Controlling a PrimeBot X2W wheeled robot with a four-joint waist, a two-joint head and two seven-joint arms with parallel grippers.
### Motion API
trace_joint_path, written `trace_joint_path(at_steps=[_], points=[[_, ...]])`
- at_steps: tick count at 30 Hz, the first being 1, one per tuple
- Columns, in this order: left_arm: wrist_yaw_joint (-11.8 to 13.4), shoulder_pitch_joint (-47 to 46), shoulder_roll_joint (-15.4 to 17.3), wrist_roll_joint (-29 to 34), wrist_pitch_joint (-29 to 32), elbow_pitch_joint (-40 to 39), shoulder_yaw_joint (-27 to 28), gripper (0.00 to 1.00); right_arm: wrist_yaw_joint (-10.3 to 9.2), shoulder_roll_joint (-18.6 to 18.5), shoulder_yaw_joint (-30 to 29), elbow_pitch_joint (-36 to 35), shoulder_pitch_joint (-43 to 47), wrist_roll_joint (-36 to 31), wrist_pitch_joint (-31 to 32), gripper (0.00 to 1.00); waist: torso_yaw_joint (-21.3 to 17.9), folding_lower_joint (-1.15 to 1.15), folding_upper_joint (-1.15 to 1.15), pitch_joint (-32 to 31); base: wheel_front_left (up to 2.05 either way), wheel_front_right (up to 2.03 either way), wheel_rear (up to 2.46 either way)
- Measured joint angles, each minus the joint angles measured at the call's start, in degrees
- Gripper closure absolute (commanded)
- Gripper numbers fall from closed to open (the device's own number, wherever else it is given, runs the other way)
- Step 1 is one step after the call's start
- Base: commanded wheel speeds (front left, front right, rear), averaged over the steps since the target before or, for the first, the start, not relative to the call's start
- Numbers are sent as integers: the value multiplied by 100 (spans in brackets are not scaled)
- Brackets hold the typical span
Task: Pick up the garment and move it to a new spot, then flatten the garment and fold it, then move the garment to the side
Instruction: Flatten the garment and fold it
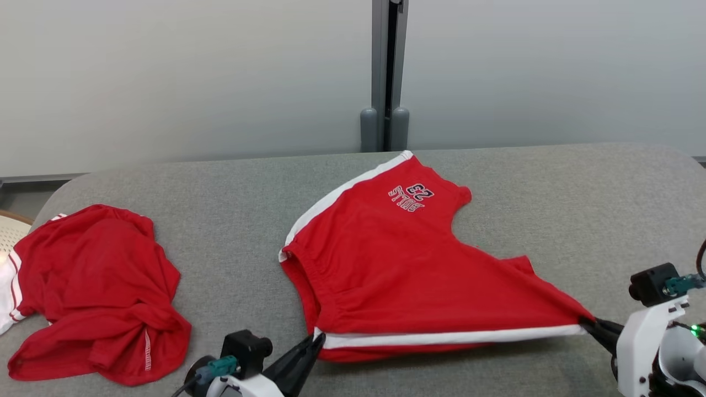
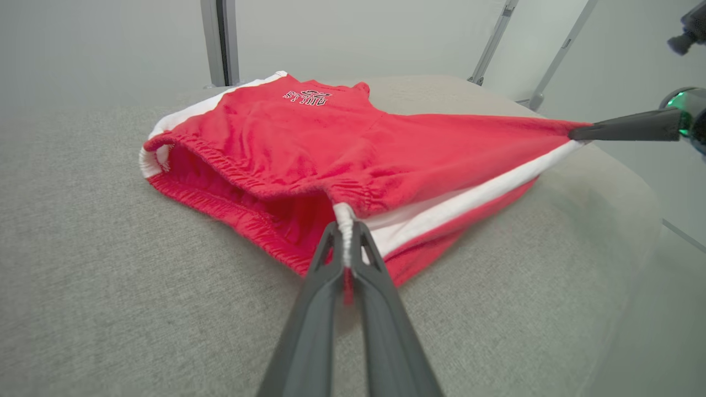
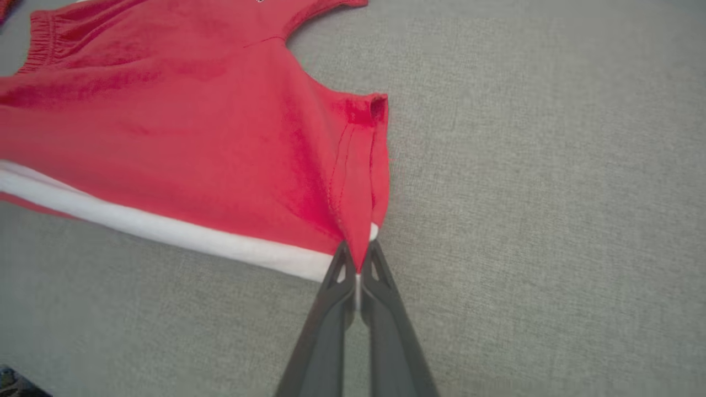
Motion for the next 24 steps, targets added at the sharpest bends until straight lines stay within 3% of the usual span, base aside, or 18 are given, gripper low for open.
trace_joint_path(at_steps=[7, 11, 16, 24], points=[[0, 337, 168, 47, 100, -549, -346, 100, 0, -829, 191, -858, 346, 450, 359, 100, 1, 0, 0, -118, 0, 0, 0], [70, 481, 256, 53, 136, -1007, -382, 100, 0, -1189, 167, -1151, 370, 391, 382, 100, 32, 0, 0, -108, 0, 0, 0], [257, 407, 367, 24, 146, -1457, -190, 100, 0, -1290, -103, -1263, 101, 446, 366, 100, 164, 0, 0, -57, 0, 0, 0], [356, -213, 321, -5, 290, -1893, 56, 100, 0, -1384, -543, -1412, -821, 312, 775, 100, 477, 0, 0, 291, 0, 0, 0]])
